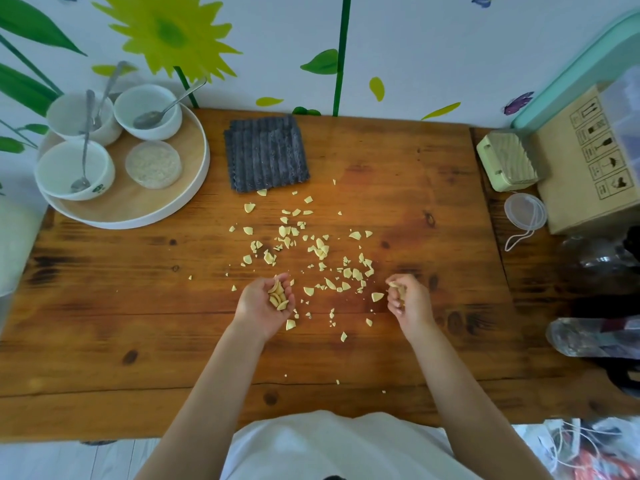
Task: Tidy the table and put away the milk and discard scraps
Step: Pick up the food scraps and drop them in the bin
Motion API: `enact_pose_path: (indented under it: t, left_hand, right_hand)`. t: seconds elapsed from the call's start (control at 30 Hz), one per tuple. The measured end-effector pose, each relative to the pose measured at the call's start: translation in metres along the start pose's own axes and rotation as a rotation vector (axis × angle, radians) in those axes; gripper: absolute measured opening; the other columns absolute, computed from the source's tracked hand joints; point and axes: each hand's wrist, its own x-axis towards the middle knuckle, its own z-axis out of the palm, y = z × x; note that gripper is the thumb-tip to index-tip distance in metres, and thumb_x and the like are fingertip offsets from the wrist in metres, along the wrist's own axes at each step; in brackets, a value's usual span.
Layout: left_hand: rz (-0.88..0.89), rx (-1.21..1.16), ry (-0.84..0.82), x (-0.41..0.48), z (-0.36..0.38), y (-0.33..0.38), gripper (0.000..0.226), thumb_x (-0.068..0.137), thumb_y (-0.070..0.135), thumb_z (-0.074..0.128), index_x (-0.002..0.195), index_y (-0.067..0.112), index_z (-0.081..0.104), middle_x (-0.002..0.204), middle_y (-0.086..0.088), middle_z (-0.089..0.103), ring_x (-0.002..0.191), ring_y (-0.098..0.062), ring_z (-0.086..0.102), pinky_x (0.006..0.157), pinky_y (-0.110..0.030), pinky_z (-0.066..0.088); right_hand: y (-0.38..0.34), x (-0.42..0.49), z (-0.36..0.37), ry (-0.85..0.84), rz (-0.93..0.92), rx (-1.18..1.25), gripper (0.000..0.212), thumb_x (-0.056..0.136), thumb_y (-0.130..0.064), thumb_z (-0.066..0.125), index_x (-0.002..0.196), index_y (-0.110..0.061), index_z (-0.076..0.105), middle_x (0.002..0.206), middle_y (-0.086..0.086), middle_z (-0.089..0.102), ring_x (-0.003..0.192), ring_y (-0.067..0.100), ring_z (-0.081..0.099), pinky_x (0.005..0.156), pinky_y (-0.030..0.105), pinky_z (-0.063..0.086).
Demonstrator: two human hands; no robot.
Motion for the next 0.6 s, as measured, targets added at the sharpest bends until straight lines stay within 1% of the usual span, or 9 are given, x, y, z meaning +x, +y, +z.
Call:
enact_pose_path:
  t: [0.03,0.07,0.1,0.17,0.23,0.3,0.4,0.5,0.6]
  left_hand:
    - [0.002,0.002,0.000,0.000,0.000,0.000,0.030,0.096,0.009,0.031,0.090,0.002,0.060,0.077,-0.007,0.051,0.068,-0.013,0.049,0.063,-0.024,0.044]
    - [0.002,0.006,-0.001,0.000,0.000,-0.001,0.030,0.096,0.009,0.031,0.090,0.002,0.060,0.077,-0.006,0.051,0.068,-0.013,0.048,0.062,-0.024,0.043]
    - [0.002,0.010,-0.002,-0.001,0.000,-0.001,0.030,0.096,0.009,0.031,0.089,0.002,0.059,0.077,-0.006,0.051,0.067,-0.012,0.048,0.062,-0.023,0.043]
    - [0.001,0.017,-0.013,-0.004,0.000,-0.005,0.030,0.096,0.008,0.031,0.088,0.002,0.059,0.077,-0.006,0.051,0.066,-0.013,0.048,0.062,-0.023,0.043]
    - [0.004,0.020,-0.020,-0.007,0.002,-0.007,0.030,0.096,0.008,0.031,0.089,0.002,0.059,0.079,-0.007,0.052,0.067,-0.013,0.048,0.063,-0.023,0.043]
    - [0.007,0.023,-0.025,-0.009,0.002,-0.009,0.029,0.096,0.008,0.031,0.089,0.002,0.059,0.079,-0.007,0.052,0.067,-0.013,0.048,0.063,-0.023,0.043]
    - [0.020,0.025,-0.033,-0.014,-0.001,-0.011,0.029,0.096,0.008,0.031,0.090,0.002,0.059,0.079,-0.007,0.052,0.067,-0.013,0.048,0.063,-0.024,0.043]
    - [0.026,0.014,-0.033,-0.018,-0.004,-0.014,0.030,0.097,0.008,0.030,0.090,0.002,0.058,0.079,-0.007,0.051,0.068,-0.013,0.048,0.063,-0.024,0.043]
    - [0.022,0.006,-0.028,-0.020,-0.008,-0.018,0.029,0.096,0.008,0.031,0.090,0.002,0.058,0.077,-0.007,0.051,0.067,-0.013,0.048,0.062,-0.024,0.042]
  right_hand:
    - [-0.002,-0.001,-0.004,-0.003,0.049,0.169,0.028,0.094,-0.008,0.041,0.068,-0.007,0.050,0.047,0.000,0.041,0.033,0.004,0.033,0.032,0.015,0.023]
    - [-0.004,-0.002,-0.008,-0.002,0.079,0.242,0.030,0.096,-0.015,0.043,0.068,-0.009,0.049,0.048,-0.002,0.043,0.035,0.005,0.034,0.033,0.016,0.023]
    - [-0.004,-0.003,-0.011,0.001,0.086,0.232,0.030,0.097,-0.019,0.045,0.069,-0.010,0.049,0.051,-0.002,0.045,0.039,0.006,0.036,0.034,0.015,0.025]
    - [-0.001,-0.004,-0.014,0.017,0.042,0.056,0.022,0.097,-0.018,0.047,0.077,-0.009,0.052,0.062,0.001,0.048,0.048,0.008,0.038,0.036,0.014,0.029]
    - [0.003,-0.005,-0.013,0.026,-0.019,-0.197,0.014,0.096,-0.014,0.047,0.087,-0.008,0.055,0.068,0.003,0.052,0.053,0.010,0.041,0.042,0.014,0.034]
    - [0.008,-0.004,-0.012,0.018,-0.104,-0.453,0.010,0.096,-0.013,0.047,0.092,-0.009,0.055,0.068,0.002,0.054,0.055,0.010,0.044,0.051,0.020,0.038]
    - [0.016,-0.004,-0.012,-0.007,-0.295,-0.862,0.008,0.094,-0.020,0.051,0.093,-0.013,0.054,0.070,-0.002,0.059,0.060,0.010,0.054,0.065,0.026,0.042]
    - [0.022,-0.004,-0.009,0.023,-0.380,-1.093,0.018,0.093,-0.025,0.055,0.103,-0.012,0.052,0.084,0.000,0.059,0.075,0.018,0.062,0.065,0.026,0.045]
    - [0.020,-0.007,-0.002,0.044,-0.399,-1.245,0.019,0.095,-0.028,0.050,0.103,-0.011,0.050,0.081,0.000,0.056,0.073,0.018,0.057,0.061,0.028,0.044]
